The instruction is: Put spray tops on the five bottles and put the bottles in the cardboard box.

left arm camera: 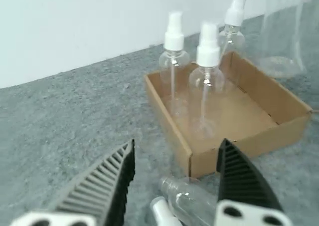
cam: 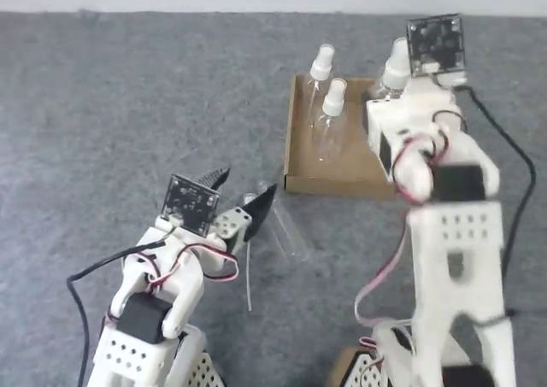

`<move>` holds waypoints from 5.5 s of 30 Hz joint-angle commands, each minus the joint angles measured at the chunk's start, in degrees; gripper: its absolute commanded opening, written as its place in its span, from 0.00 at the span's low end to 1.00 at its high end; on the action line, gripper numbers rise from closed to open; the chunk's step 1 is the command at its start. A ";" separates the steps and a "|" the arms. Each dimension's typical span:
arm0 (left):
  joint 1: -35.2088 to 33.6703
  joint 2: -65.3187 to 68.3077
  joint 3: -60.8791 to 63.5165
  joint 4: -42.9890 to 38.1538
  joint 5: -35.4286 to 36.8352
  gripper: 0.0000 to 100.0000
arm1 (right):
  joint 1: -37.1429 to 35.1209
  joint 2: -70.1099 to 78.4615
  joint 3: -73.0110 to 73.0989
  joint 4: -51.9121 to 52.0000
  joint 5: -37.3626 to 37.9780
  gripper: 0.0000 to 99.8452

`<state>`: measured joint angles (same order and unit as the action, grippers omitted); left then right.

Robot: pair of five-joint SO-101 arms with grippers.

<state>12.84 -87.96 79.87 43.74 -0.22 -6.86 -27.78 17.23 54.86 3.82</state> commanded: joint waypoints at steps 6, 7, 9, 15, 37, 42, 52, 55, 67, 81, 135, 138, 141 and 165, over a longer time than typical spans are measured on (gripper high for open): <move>-11.52 -1.05 -0.40 -7.30 8.09 0.00 | 1.36 10.77 0.00 -12.62 0.79 0.01; -11.43 -0.97 -0.40 -7.30 8.09 0.01 | 1.54 11.65 0.00 -13.41 0.79 0.01; -11.34 -0.97 -0.31 -7.38 8.00 0.02 | 2.24 13.05 0.00 -14.81 0.79 0.01; -11.43 -0.97 -0.31 -7.47 7.91 0.01 | 3.74 16.22 0.09 -15.69 0.62 0.01; -11.43 -0.97 -0.31 -7.47 7.82 0.01 | 5.58 24.04 9.05 -34.68 -5.54 0.01; -11.43 -0.97 -0.31 -7.38 7.82 0.01 | 5.23 24.04 9.05 -34.68 -5.54 0.01; -11.34 -0.97 -0.31 -7.30 7.82 0.01 | 5.41 25.89 9.32 -38.64 -5.45 0.01; -11.34 -0.97 -0.31 -7.30 7.82 0.01 | 5.49 28.53 9.14 -38.81 -5.45 0.01; -11.34 -0.97 -0.31 -7.38 7.82 0.01 | 5.49 30.29 10.46 -39.08 -5.45 0.01; -11.34 -0.97 -0.31 -7.38 7.82 0.01 | 5.49 30.29 12.66 -38.73 -5.45 0.06; -11.34 -0.97 -0.31 -7.47 7.82 0.01 | 4.44 18.15 13.10 -32.75 -5.45 0.31; -11.34 -0.97 -0.31 -7.47 7.82 0.01 | 4.44 18.07 13.10 -32.75 -5.45 0.31; -11.34 -0.97 -0.31 -7.47 7.82 0.01 | 4.44 17.98 13.10 -32.75 -5.45 0.31; -11.34 -0.97 -0.31 -7.47 7.82 0.01 | 4.97 17.80 -1.93 -16.04 -1.58 0.31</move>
<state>1.58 -87.96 79.87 38.11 6.99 -1.93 -5.80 21.98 35.25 1.27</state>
